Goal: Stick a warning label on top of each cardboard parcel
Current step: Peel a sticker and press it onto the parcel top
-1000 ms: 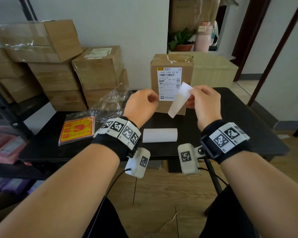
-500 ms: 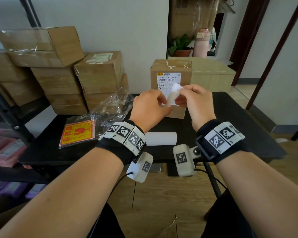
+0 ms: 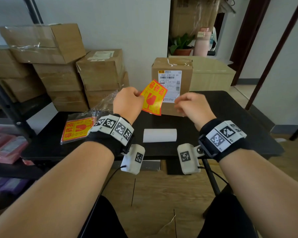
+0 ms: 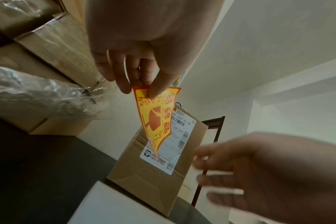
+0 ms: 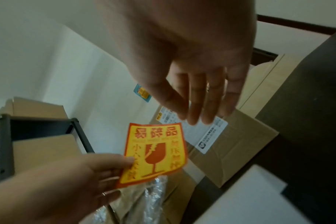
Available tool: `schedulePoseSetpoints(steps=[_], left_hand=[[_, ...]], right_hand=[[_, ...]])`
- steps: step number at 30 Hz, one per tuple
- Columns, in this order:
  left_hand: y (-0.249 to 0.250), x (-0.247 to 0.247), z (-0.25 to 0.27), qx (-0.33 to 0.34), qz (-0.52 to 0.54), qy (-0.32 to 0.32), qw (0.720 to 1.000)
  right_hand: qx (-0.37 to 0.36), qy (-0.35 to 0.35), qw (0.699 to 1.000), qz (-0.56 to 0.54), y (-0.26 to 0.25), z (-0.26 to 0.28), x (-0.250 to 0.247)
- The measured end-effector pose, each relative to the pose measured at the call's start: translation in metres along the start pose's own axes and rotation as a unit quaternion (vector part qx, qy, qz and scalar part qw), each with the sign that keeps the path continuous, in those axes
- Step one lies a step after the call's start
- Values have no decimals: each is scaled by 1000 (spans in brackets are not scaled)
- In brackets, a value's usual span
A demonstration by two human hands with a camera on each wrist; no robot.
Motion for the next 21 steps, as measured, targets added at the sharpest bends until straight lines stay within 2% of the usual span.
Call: schedulePoseSetpoints(steps=[2,5,8,11,18,21], left_hand=[[2,-5,1,-8,7,18,1000],[8,-8,2,-11,18,28,999],[12,-8,4,-6,23,30,999],[14,-11,6,-3,28,40,999],[15,-14,5,-14,72,47,996],[16,-13,3,-22,103,43,993]], right_hand=[[26,-78,992,98,14,4,16],[50,-227,945,232,33,22,45],[36,-294,909,294,42,34,61],[19,-267,913,308,43,30,60],[21,-109,956,272,44,-5,26],[38,-93,966,237,48,-15,19]])
Point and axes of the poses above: each hand's wrist, its own z-axis away from the middle knuckle, its own x-axis out of the palm, y = z × x, the point moved 10 cm from there along -z, towards the middle knuckle, and after that the axes turned 6 degrees about y, right-handed, at the moved point
